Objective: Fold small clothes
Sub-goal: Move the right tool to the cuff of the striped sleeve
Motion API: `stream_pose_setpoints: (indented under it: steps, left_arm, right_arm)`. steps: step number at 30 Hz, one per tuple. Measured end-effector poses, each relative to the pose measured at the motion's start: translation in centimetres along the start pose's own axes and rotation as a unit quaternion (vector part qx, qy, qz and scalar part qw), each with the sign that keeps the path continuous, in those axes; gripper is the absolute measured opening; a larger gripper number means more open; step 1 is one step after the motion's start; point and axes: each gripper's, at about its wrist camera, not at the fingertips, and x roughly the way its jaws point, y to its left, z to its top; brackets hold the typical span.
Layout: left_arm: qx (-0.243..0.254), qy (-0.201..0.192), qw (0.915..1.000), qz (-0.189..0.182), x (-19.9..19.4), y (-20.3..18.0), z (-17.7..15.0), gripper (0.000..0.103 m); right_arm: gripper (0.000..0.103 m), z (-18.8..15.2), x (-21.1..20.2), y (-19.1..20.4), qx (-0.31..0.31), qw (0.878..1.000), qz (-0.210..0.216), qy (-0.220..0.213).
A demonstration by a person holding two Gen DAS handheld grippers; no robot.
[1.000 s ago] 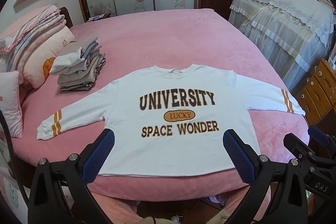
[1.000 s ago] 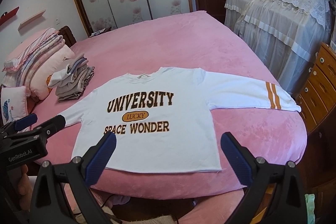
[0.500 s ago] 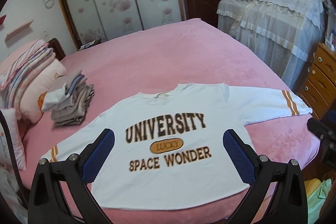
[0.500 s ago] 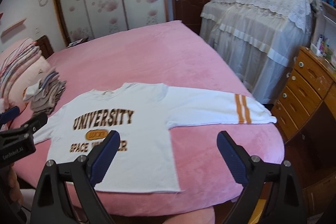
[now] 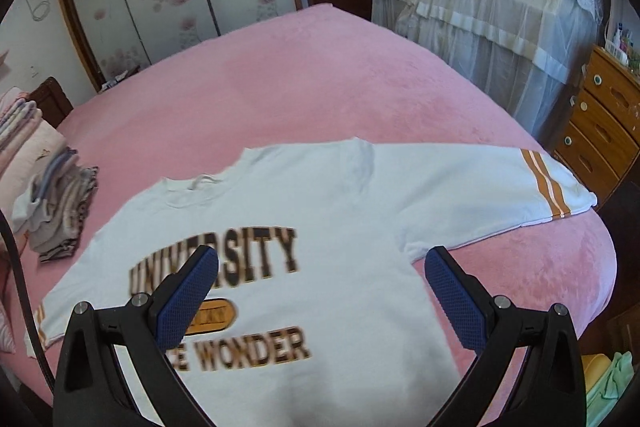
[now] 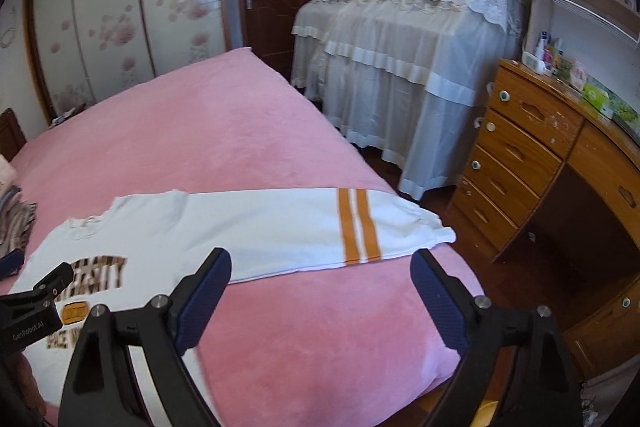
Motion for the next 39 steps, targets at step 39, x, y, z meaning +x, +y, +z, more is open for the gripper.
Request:
stream_pose_setpoints:
  steps: [39]
  left_arm:
    - [0.037,0.100,0.9939,-0.029,14.4,-13.5,0.1,0.103]
  right_arm:
    - [0.068,-2.6,19.9,-14.7,0.225,0.960,0.078,0.147]
